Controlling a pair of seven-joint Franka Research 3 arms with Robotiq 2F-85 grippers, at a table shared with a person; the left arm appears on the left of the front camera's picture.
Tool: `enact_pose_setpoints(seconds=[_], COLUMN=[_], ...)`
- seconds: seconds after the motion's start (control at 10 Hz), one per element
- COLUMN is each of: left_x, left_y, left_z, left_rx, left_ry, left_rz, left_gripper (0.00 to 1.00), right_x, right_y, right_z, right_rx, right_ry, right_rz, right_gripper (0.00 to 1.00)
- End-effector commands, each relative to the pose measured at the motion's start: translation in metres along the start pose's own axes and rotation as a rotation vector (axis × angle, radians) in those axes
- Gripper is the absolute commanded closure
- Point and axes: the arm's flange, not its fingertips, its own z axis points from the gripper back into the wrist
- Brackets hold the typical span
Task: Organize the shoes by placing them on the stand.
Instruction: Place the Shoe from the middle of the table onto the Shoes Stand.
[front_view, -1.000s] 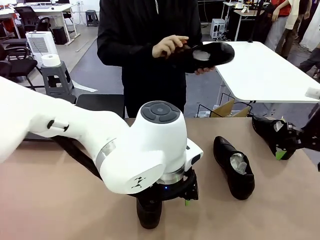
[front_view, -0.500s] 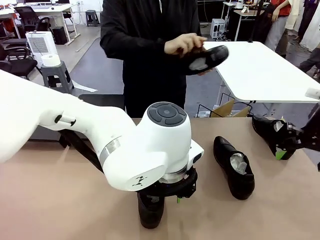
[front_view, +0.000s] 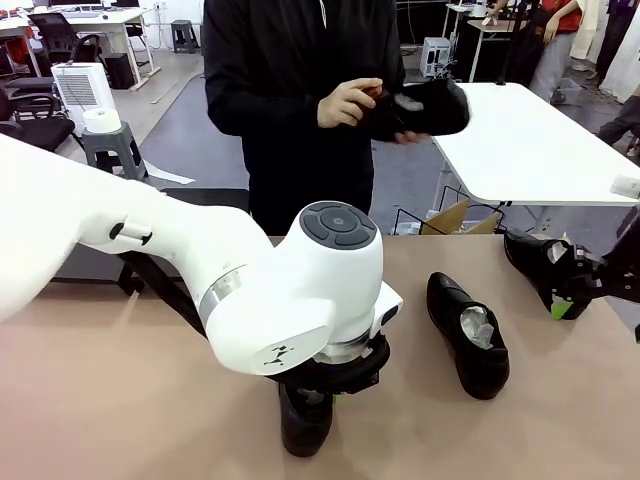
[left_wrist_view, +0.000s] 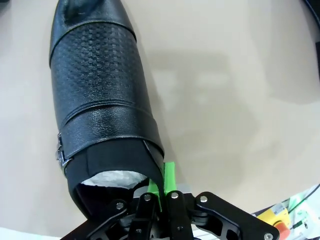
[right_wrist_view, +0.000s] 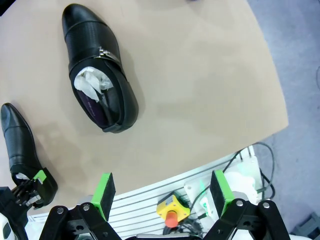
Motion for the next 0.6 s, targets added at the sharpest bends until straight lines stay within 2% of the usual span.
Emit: enact_pose_setpoints(seconds=[0.0,0.3,0.5], left_x=[0.005,0.003,-0.01], left_y=[-0.001,0.007,0.023], left_z=[-0.005,-0.003,0.039], left_rx=[0.032,0.023,-0.025], left_ry=[-0.013,0.01,-0.029], left_rz=[0.032,0.033,0.017], left_gripper=[1.0,1.0,1.0], right_x=[0.003,0.003,0.003], right_y=[0.003,0.003,0.003], right_z=[-0.001,-0.001,-0.001], right_rx=[0.025,0.025,0.025], right_ry=[-0.004,-0.004,-0.004], right_rz=[0.01,0.01,0.01], right_gripper=[0.0,0.0,0.0])
